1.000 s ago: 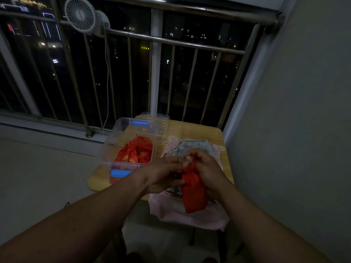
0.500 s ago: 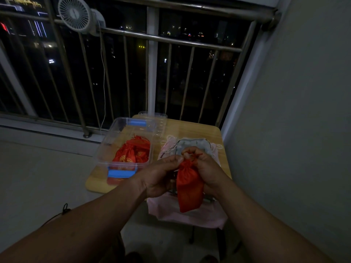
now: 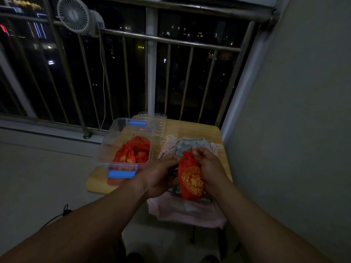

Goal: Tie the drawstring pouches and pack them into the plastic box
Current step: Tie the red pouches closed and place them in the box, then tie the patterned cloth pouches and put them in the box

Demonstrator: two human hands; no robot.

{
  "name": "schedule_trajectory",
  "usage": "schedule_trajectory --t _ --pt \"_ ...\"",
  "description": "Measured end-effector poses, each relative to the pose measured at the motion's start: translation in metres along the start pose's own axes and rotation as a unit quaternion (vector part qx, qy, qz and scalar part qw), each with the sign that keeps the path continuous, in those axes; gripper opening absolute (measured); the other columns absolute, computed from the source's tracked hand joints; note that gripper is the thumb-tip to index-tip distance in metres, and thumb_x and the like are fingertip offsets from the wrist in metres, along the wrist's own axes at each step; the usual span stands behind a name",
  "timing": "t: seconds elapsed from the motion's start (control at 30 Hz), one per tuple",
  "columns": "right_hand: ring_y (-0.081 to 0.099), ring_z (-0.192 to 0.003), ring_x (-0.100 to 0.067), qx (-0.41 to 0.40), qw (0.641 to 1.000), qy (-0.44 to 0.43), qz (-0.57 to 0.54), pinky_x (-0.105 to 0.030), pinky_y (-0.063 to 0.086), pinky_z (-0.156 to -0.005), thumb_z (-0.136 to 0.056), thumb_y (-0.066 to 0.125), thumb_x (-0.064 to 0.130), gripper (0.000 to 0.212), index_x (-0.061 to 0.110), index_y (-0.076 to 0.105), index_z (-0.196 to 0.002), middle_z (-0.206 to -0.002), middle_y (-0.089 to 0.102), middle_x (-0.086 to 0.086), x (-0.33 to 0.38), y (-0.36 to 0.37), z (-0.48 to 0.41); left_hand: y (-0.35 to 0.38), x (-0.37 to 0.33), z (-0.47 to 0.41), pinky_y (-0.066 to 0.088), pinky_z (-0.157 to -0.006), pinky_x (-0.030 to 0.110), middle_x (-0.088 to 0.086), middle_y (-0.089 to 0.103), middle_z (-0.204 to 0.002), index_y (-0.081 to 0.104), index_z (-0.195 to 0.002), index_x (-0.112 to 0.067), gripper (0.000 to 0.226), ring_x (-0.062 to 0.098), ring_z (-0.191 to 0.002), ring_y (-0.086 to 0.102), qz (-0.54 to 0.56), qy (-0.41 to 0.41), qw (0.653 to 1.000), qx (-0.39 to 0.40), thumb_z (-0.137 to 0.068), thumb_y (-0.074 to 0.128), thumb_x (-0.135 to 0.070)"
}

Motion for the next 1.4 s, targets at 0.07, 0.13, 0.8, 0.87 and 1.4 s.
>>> schedule_trajectory --t 0.07,0.13,0.8,0.87,1.4 --pt "0.075 -0.095 -0.031 -0.053 0.997 -0.017 0.050 -0.043 0.062 -0.078 -0.102 0.056 0.013 0.016 0.015 0.072 -0.101 -0.104 0.078 -0.012 -0.003 -0.009 -0.004 0.001 -0.002 -0.001 0.032 -0.116 0.059 0.026 0.048 -0.129 0.042 -0.137 0.016 0.069 0.038 -0.116 0.043 -0.018 -0.001 1.000 -0.013 -0.094 0.069 -0.030" --pt "0.074 -0.097 -0.029 -0.089 0.989 -0.039 0.111 -0.047 0.061 -0.087 -0.101 0.057 0.019 0.016 0.021 0.073 -0.101 -0.100 0.078 -0.007 -0.002 -0.013 -0.006 0.000 -0.003 -0.003 0.032 -0.117 0.063 0.041 0.048 -0.136 0.045 -0.136 0.016 0.063 0.044 -0.119 0.050 -0.017 -0.005 0.999 -0.035 -0.096 0.066 -0.028" --pt "0.053 -0.046 -0.010 0.034 0.954 -0.064 0.292 -0.023 0.040 -0.046 -0.102 0.063 0.022 0.019 0.012 0.067 -0.086 -0.059 0.061 0.000 0.010 0.092 -0.054 -0.120 -0.125 0.045 0.057 -0.067 0.035 -0.001 0.070 -0.086 0.063 -0.089 -0.025 0.016 0.017 -0.080 0.068 -0.404 0.177 0.809 -0.390 -0.103 0.059 -0.031" --pt "0.054 -0.044 -0.008 0.030 0.950 -0.075 0.300 -0.021 0.041 -0.044 -0.099 0.066 0.023 0.019 0.013 0.067 -0.083 -0.062 0.063 -0.001 0.010 0.116 -0.066 -0.143 -0.140 0.052 0.058 -0.074 0.042 -0.001 0.069 -0.087 0.063 -0.092 -0.025 0.012 0.019 -0.083 0.067 -0.413 0.175 0.790 -0.418 -0.102 0.060 -0.032" --pt "0.065 -0.077 -0.027 -0.062 0.903 -0.085 0.417 -0.044 0.055 -0.071 -0.098 0.057 0.030 0.017 0.018 0.065 -0.089 -0.085 0.068 -0.003 -0.005 0.054 -0.107 -0.150 -0.139 0.013 0.042 -0.087 0.030 0.006 0.054 -0.133 0.054 -0.135 -0.015 0.033 0.017 -0.108 0.055 -0.514 0.186 0.736 -0.400 -0.104 0.053 -0.027"
Point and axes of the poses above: each hand's wrist, its own z-axis away from the middle knuckle, its own y-axis out of the palm, x = y × z, the point moved 9 cm from there along -z, towards the middle knuckle
